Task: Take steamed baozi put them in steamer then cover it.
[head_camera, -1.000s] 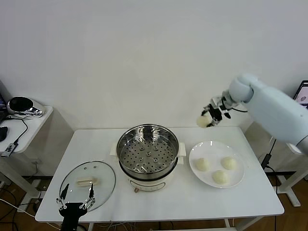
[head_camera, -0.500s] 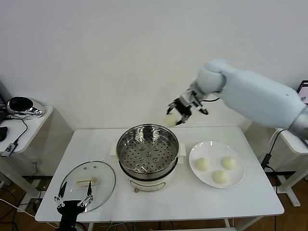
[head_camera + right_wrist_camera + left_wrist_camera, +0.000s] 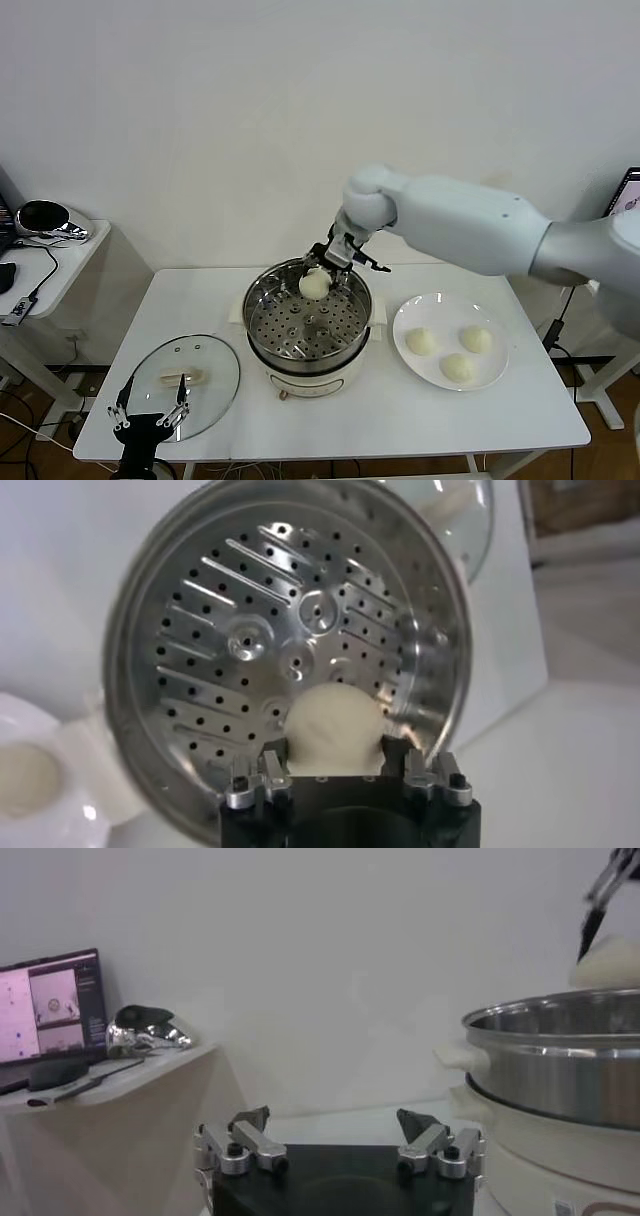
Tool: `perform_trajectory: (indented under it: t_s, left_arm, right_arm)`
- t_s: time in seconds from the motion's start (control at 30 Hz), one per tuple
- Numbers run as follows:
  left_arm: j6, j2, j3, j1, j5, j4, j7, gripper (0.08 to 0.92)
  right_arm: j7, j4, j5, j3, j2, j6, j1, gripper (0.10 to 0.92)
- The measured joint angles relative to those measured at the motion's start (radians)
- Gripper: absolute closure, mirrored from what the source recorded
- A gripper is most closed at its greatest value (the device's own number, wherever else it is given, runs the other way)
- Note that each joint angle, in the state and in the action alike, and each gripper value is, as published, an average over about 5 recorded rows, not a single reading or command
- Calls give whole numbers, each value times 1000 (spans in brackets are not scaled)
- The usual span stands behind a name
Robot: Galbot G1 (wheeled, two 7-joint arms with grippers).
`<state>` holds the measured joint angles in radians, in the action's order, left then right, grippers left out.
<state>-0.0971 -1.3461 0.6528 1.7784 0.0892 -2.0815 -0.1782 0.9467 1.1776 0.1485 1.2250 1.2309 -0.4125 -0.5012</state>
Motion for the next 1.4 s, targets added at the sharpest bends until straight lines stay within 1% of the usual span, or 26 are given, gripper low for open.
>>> perform_trajectory:
  t_s: [0.47, 0.57, 0.8, 0.87, 1.03, 1.2, 1.4]
  left_arm:
    - [0, -2, -1, -9, 0, 2, 0, 177]
    - [-1, -2, -2, -7, 0, 2, 0, 177]
    - [-1, -8, -10, -9, -4, 0, 0, 177]
    - [-1, -10, -11, -10, -6, 0, 0, 177]
    - [-1, -11, -12, -11, -7, -3, -1, 177]
    - [0, -6, -13, -13, -7, -6, -1, 177]
    - [13, 4, -22, -18, -11, -10, -3, 177]
  right_arm:
    - [-93, -197, 194, -46, 100, -145, 86, 423]
    - [-106, -231, 218, -58, 111, -160, 103, 407]
    - [-123, -268, 235, -70, 117, -174, 123, 244]
    - [-119, -263, 218, -65, 113, -168, 119, 214]
    - [-88, -194, 104, -34, 81, -98, 68, 203]
    - [-41, -59, -54, 14, 6, 55, -28, 203]
    - [-4, 127, -214, 69, -131, 270, -149, 203]
